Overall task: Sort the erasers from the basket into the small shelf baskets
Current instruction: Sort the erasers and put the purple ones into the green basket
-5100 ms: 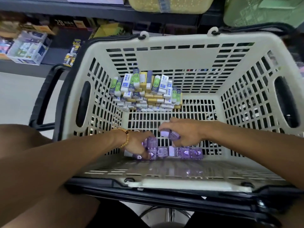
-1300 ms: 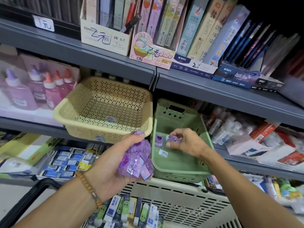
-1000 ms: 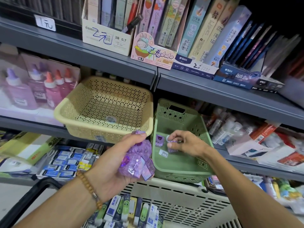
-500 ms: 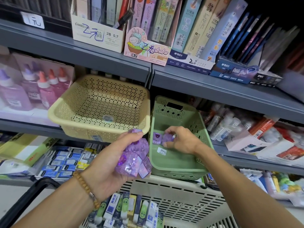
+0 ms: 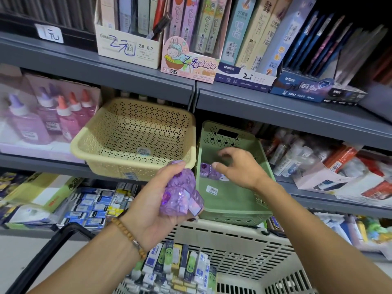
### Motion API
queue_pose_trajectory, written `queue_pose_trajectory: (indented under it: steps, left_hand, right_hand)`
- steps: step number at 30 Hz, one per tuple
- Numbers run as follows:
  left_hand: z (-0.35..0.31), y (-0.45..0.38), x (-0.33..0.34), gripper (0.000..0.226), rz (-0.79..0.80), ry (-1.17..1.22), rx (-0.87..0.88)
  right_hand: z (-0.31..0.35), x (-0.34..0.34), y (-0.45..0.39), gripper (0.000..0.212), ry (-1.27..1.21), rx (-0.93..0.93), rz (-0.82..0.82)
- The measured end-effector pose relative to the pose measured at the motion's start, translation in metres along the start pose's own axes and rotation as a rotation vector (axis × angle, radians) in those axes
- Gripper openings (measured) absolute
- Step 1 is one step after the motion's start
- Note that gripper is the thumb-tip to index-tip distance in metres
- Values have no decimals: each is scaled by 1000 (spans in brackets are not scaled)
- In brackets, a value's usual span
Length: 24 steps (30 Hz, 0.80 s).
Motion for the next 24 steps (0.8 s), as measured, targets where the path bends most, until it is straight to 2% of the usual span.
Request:
queue_pose_trajectory:
  steps: [2, 3, 6, 8, 12, 15, 18, 21, 24]
  left_hand:
    - [1, 0, 1, 26, -28, 47, 4]
    - [2, 1, 1, 28, -45, 81, 2]
    - [3, 4, 8, 29, -32, 199, -2]
    - [4, 7, 14, 31, -7, 247, -16]
    - [10, 9, 11, 34, -41, 298, -52]
    - [14, 12, 10, 27, -51, 351, -88]
    - [19, 9, 0, 25, -137, 361, -119]
    - [24, 7, -6, 26, -195, 285, -174]
    - [22, 5, -7, 29, -176, 168, -171]
  right_hand:
    - [24, -13, 24, 20, -236, -76, -58]
    - [35, -15, 37, 14, -353, -112, -42]
    - [70, -8, 76, 24, -524, -193, 116]
    - [82, -2, 93, 31, -483, -224, 190]
    - [92, -1, 102, 22, -382, -267, 124]
    - [81, -4, 97, 25, -591, -163, 135]
    - [56, -12, 89, 35, -833, -17, 116]
    - [21, -21, 74, 37, -763, 86, 26]
    - [-17, -23, 54, 35, -472, 180, -32]
Point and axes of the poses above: each hand's wrist, its own y-axis away from the middle knuckle, its own x-axis out of the palm, z = x × y, the point moved 10 cm from there along -y, towards the middle knuckle, and after that the axes turned 7 degrees about -y, right-handed, at the moved point
